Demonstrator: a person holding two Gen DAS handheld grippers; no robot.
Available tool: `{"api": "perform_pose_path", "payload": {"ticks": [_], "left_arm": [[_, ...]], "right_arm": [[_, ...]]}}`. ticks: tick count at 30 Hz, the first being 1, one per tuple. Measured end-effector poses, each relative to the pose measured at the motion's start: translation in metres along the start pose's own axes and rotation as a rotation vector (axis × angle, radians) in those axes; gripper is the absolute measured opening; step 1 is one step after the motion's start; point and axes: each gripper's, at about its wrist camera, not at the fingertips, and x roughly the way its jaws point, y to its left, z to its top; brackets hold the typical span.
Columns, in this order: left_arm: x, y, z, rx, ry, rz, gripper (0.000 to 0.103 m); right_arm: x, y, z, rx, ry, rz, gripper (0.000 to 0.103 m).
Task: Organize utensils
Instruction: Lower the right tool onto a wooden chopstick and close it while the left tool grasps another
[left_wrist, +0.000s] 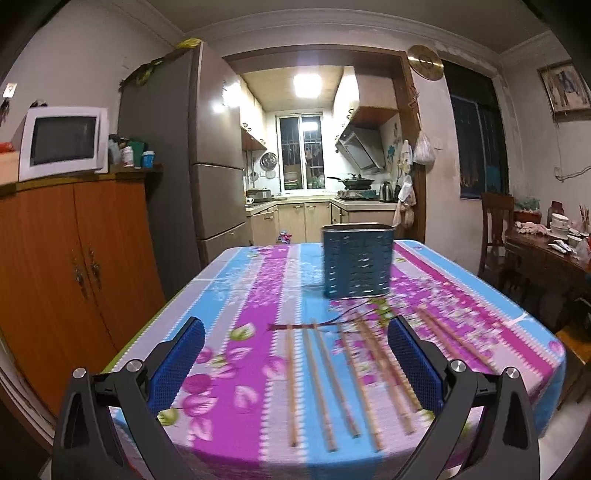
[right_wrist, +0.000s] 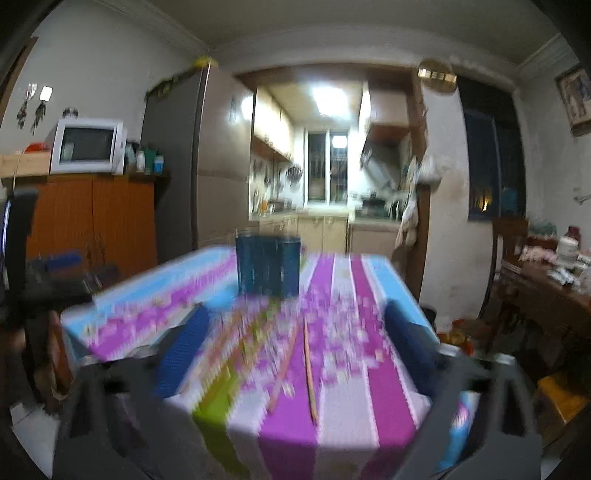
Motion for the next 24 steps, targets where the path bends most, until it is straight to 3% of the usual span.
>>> {"api": "perform_pose_path", "payload": {"ticks": [3, 8, 11, 15, 20, 24], "left_arm": [[0.016, 0.027, -0.021, -0.026, 0.051, 0.003, 0.099], [0.032, 0.049, -0.055, -0.08, 0.119, 0.038, 0.099], [0.035, 0.051, -0.062, -0.11, 0.13, 0.027, 0.099], [0.033, 0.043, -0.068, -0.066, 0.113, 0.005, 0.099], [0.03, 0.043, -0.082, -0.08, 0.107, -0.029, 0.098], [0.025, 0.027, -0.096, -0.017, 0.113, -0.067, 0.08]], "right_arm": [[0.013, -0.009, -0.035, 0.006, 0.12, 0.044, 0.031], [0.035, 0.017, -0.066, 0.018, 0.21, 0.151, 0.023], [0.053, 0.027, -0.072, 0.023, 0.219, 0.134, 0.022], [0.079, 0.028, -0.078, 0.024, 0.252, 0.094, 0.022], [0.087, 0.028, -0.085, 0.01, 0.257, 0.068, 0.02], [0.089, 0.029, -0.087, 0.006, 0.246, 0.063, 0.018]]}}
